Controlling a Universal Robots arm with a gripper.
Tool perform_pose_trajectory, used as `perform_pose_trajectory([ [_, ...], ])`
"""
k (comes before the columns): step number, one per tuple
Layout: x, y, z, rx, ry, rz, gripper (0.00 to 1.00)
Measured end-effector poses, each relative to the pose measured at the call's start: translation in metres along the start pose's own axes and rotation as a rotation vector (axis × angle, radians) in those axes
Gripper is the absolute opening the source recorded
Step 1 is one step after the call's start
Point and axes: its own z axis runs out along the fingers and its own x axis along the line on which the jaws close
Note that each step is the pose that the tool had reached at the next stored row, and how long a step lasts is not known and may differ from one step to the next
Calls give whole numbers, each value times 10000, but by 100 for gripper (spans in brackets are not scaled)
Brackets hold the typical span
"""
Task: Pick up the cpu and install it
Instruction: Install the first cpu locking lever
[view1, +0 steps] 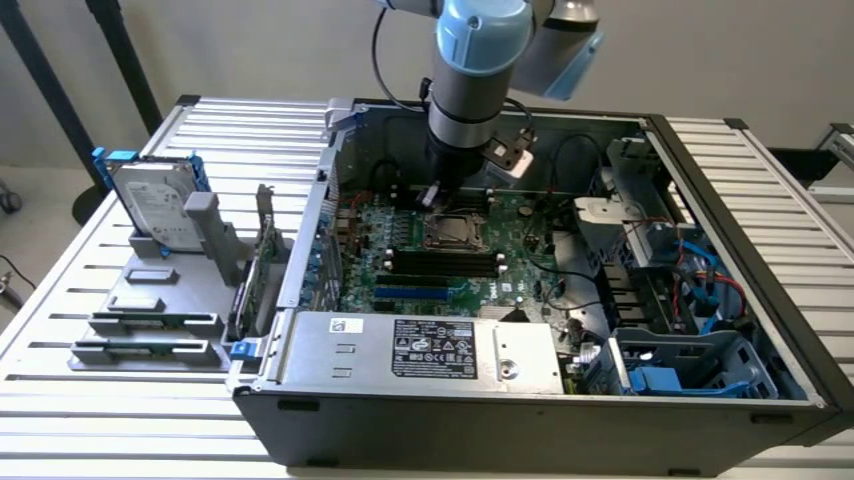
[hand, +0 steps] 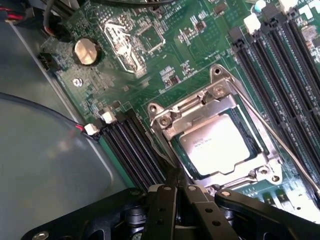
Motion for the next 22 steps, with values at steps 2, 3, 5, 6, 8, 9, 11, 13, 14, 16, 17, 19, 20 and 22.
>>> perform_pose_trajectory([
  [2, -15, -25, 1, 0, 0, 0, 11],
  [3, -17, -29, 1, 0, 0, 1, 11],
  [5, -15, -34, 2, 0, -2, 1, 11],
  [6, -12, -37, 3, 0, -2, 0, 11],
  [8, -2, -46, 7, 0, 0, 2, 11],
  [9, 3, -49, 10, 1, 3, 1, 11],
  [11, 6, -51, 12, 2, 6, -1, 11],
  [13, 5, -51, 11, 1, 3, -1, 11],
  [14, 6, -51, 11, 0, 2, 1, 11],
  [16, 6, -52, 11, 0, 1, 0, 11],
  [17, 8, -53, 11, -1, -1, 1, 11],
  [19, 9, -54, 12, 0, 1, 1, 11],
  [20, 11, -55, 13, 0, 2, 1, 11],
  [22, 12, -55, 14, 1, 4, 0, 11],
])
